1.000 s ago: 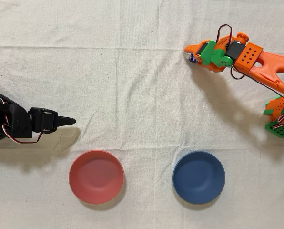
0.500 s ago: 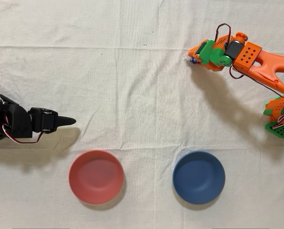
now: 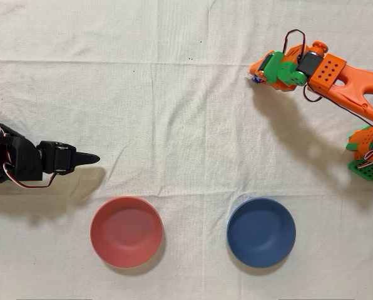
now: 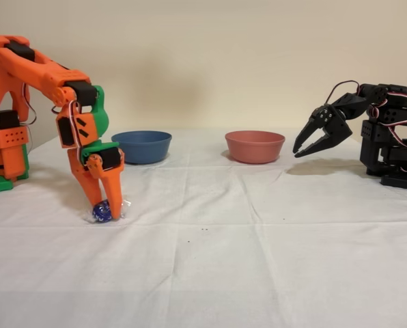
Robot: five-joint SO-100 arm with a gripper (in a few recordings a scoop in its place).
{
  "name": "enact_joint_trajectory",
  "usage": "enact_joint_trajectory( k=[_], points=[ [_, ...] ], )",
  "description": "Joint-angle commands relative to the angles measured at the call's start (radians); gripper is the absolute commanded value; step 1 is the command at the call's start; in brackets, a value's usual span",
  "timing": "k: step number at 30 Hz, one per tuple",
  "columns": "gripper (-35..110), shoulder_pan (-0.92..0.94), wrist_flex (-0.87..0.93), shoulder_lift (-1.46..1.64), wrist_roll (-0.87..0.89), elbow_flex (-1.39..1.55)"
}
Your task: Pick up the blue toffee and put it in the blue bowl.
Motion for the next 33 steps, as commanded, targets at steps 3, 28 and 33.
enact_joint_trajectory(
  k=[3,28,33],
  points=[
    [12,0.003,0.043,0.244,-0.104,0.064],
    [10,-0.650,0.502,0.601,-0.117,-0.288],
    [10,-0.799,0.503,0.583,-0.112,-0.305]
  ],
)
